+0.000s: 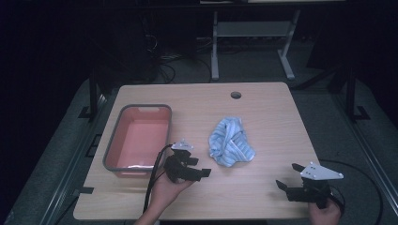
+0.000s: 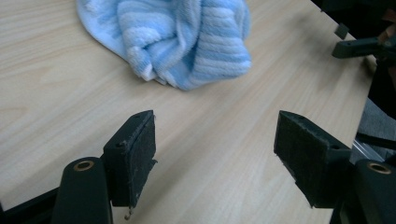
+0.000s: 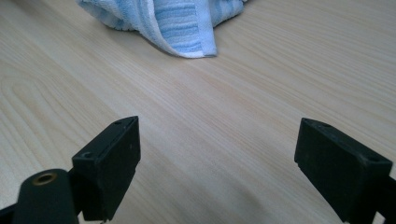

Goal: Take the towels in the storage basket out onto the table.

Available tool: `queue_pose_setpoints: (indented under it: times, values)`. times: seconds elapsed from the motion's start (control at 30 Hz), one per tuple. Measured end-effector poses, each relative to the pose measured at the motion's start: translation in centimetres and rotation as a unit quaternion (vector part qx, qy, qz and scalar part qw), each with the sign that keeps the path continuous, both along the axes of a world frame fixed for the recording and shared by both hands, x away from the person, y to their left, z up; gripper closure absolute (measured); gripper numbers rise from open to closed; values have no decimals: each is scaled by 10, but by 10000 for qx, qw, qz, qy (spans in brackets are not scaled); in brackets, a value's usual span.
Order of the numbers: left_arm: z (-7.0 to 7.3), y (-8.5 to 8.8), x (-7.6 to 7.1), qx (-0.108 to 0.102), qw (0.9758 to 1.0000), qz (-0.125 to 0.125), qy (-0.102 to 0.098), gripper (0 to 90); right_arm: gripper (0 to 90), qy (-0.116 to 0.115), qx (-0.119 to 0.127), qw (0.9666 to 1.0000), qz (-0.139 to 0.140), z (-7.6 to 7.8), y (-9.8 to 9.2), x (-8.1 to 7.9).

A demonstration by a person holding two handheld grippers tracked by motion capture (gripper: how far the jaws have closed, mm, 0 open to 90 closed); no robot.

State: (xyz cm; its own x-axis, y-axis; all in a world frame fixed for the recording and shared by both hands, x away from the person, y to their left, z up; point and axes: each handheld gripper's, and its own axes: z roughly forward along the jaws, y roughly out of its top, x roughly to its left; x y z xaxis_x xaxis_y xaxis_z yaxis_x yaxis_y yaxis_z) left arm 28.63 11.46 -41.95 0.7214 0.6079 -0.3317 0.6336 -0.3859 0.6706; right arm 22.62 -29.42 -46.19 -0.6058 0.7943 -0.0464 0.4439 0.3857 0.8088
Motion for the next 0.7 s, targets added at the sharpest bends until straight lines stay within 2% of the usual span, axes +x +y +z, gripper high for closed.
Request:
queue_pose_setpoints:
  times: [0.33, 0.43, 0.7]
  values:
    - [-6, 2, -21, 90, 9999, -94, -112, 290, 138, 3, -1, 10000, -10, 0, 1, -1]
    - [-10, 5, -25, 11, 9999, -114, -113, 287, 138, -13, -16, 10000, -6, 0, 0, -1]
    - [-20, 6, -34, 49, 9999, -94, -124, 284, 138, -35, -22, 10000, 12, 1, 1, -1]
